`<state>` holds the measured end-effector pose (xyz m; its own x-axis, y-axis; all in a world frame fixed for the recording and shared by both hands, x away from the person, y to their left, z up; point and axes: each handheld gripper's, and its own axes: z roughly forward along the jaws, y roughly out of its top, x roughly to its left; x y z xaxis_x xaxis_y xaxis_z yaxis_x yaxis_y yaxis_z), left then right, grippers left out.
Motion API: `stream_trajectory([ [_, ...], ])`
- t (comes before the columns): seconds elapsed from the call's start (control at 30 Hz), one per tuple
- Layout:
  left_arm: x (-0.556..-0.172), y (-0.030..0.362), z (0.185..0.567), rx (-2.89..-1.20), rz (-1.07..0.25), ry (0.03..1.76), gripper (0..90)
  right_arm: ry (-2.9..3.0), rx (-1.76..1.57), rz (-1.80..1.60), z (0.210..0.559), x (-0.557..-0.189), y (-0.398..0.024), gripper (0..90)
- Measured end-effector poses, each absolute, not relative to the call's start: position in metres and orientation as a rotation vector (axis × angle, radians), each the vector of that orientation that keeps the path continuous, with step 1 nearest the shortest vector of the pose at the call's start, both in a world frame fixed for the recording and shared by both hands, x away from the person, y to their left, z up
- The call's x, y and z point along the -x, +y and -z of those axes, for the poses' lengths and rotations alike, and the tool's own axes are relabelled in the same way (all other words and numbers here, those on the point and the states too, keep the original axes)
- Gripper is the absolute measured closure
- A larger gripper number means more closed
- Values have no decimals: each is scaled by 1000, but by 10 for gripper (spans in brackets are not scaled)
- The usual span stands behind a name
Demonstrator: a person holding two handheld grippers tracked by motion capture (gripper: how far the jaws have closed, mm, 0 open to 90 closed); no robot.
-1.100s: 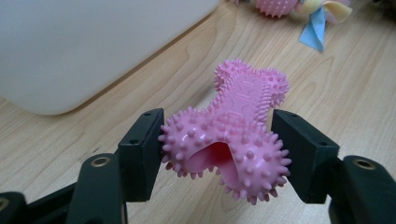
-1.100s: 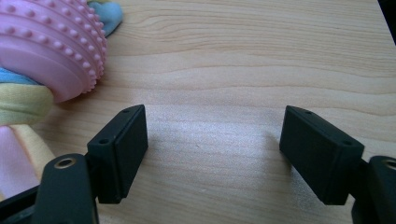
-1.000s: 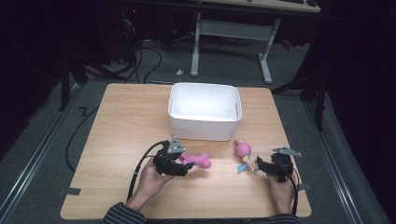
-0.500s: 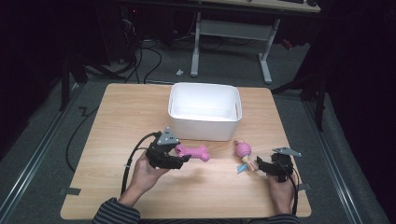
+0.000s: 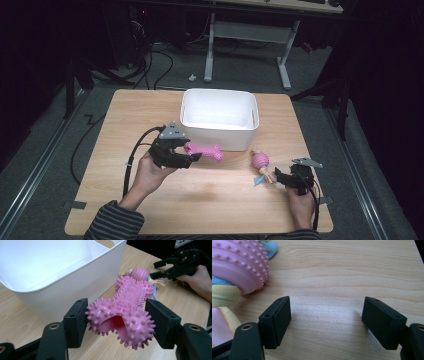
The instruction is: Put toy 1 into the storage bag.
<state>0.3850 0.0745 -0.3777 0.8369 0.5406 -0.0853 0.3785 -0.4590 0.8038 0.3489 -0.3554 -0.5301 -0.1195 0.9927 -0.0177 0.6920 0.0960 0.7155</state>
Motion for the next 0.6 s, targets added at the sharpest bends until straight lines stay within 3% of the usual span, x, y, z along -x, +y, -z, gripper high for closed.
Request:
stream_trajectory([
  [0.6,-408,71,341,-2074,-212,648,373,1870,-1647,-771,530,-349,-355,236],
])
